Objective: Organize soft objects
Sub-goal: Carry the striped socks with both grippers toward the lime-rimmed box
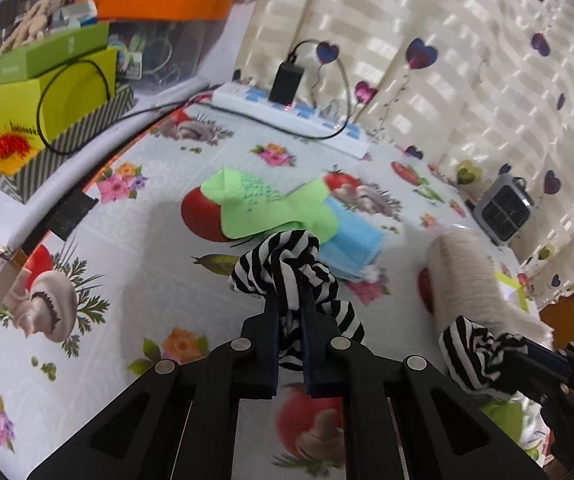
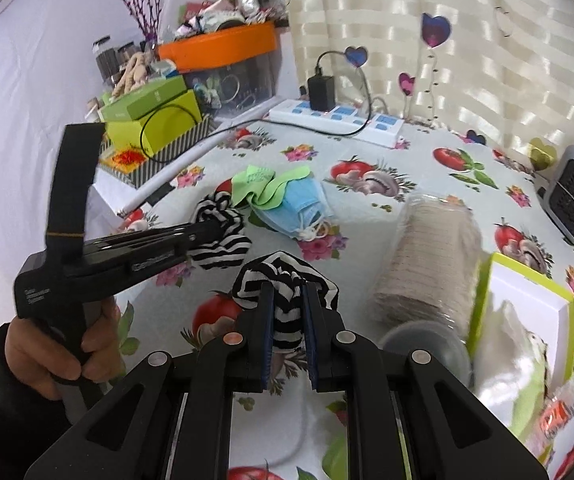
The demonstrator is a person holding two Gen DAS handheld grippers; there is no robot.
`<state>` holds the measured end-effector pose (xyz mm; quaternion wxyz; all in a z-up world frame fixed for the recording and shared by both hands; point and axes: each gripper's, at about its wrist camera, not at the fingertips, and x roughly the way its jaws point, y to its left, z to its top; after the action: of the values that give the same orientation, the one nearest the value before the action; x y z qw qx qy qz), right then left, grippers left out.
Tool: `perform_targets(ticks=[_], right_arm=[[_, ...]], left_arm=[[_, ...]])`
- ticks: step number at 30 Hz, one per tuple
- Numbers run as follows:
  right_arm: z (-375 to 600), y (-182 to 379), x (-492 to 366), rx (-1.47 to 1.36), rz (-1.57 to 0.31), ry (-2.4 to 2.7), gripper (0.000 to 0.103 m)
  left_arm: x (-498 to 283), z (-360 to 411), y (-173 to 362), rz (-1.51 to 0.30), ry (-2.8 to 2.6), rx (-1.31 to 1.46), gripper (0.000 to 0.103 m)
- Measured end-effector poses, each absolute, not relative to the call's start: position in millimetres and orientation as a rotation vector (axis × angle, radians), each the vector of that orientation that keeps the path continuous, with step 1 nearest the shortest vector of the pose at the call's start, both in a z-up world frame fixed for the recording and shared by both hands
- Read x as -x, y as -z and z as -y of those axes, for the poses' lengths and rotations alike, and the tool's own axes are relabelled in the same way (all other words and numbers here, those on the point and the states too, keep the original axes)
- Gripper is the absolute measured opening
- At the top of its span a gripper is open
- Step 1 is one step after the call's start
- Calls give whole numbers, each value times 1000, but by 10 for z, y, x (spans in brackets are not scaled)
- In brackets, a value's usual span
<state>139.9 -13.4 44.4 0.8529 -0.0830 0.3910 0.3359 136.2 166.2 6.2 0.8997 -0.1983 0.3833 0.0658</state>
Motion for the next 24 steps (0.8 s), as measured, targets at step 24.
perform_targets(ticks=[24], right_arm=[[2089, -835, -1012, -90, -670, -418, 14]], left_arm=[[-999, 70, -961, -669, 251, 218, 8]])
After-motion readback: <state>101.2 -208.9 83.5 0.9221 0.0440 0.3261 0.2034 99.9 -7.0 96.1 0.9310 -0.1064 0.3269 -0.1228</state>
